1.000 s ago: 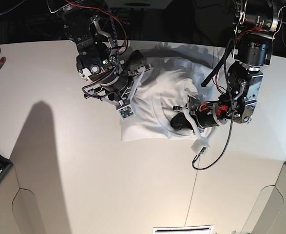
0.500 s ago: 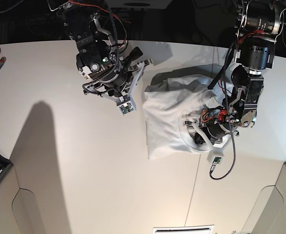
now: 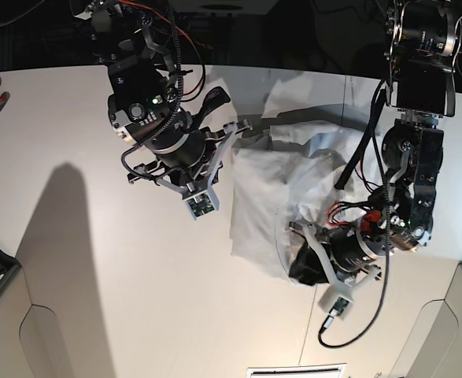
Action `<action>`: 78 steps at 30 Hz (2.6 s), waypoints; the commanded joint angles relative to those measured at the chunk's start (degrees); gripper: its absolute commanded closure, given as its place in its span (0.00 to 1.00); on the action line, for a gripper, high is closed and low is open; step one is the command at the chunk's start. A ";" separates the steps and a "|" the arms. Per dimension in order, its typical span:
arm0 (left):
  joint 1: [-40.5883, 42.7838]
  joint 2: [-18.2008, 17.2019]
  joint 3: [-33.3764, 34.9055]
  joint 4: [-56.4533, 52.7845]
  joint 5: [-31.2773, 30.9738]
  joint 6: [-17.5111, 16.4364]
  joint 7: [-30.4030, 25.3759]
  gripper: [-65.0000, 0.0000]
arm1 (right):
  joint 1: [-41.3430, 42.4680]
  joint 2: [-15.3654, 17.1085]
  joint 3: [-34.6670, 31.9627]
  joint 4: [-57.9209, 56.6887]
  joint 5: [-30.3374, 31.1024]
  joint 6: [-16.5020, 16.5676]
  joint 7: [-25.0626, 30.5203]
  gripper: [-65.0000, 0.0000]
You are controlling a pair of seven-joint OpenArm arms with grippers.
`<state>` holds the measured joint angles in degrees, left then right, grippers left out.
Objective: Layout the t-shirt on the table in an organized manner, then fold the t-shirt properly
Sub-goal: 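Press the folded bundle with both grippers to flatten it, then grasp the folded bundle with the right gripper and lift it, then carry the bundle with the right gripper to the table corner and lower it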
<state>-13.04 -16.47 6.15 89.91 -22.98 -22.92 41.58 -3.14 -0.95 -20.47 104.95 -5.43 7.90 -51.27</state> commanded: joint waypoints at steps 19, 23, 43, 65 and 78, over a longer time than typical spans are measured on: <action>-1.16 -13.42 -0.28 5.42 11.72 12.07 4.28 0.70 | 23.93 -7.39 -0.94 -26.71 9.60 19.71 14.51 0.60; -0.83 -13.40 -0.28 5.40 11.74 13.53 4.98 0.70 | 32.00 -7.76 -5.79 -41.27 10.86 24.96 15.50 0.64; 1.03 -13.35 -0.28 5.40 12.13 13.55 4.59 0.70 | 35.95 -7.30 -15.96 -62.66 4.70 21.44 23.39 1.00; 1.01 -13.35 -0.28 5.40 12.13 13.53 3.85 0.70 | 25.86 1.42 24.02 -58.84 -4.87 -15.19 16.48 1.00; 1.03 -9.01 -0.28 5.40 12.11 13.44 3.41 0.70 | 16.92 3.65 43.45 -41.68 -3.87 -17.84 16.31 1.00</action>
<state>-10.63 -24.80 6.26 94.39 -11.14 -9.69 46.24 13.96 2.46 22.76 63.40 -9.02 -8.82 -31.99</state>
